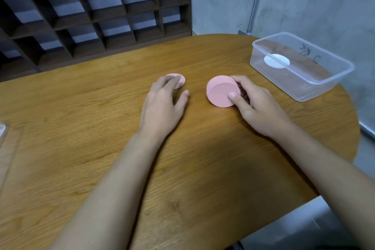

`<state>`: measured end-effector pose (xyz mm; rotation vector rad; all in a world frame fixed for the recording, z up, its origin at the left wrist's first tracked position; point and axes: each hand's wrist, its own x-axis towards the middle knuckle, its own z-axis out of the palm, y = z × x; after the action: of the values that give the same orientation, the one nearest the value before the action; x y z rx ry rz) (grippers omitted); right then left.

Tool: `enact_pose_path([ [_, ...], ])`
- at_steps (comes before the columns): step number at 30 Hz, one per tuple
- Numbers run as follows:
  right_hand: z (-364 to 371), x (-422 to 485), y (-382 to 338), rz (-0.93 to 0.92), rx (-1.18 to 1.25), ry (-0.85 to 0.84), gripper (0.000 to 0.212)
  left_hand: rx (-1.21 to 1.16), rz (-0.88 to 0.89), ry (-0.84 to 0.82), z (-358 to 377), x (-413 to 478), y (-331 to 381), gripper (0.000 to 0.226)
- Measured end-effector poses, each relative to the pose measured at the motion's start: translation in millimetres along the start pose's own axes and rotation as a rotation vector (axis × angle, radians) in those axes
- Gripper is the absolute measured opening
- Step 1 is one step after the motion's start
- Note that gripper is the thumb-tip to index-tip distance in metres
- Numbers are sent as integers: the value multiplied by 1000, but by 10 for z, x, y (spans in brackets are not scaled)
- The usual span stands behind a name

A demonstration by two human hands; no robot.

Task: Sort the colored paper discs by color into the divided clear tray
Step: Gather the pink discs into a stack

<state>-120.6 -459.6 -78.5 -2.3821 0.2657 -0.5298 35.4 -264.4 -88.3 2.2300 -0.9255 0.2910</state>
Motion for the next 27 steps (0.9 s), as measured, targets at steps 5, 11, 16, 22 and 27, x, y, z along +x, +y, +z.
enact_pose_path([
  [5,-1,7,12,-9,31,5,29,223,-160,-206,-3,9,-28,68],
  [11,-6,11,17,8,51,16,28,101,-179,-38,-71,-23,34,56],
  [16,-18,9,15,31,51,22,30,116,-98,9,-115,-54,96,39],
  [22,-22,6,-4,61,38,60,48,-39,8,153,-167,-130,138,18],
  [27,-25,-29,-62,56,37,87,54,-229,8,183,-161,-163,214,13],
])
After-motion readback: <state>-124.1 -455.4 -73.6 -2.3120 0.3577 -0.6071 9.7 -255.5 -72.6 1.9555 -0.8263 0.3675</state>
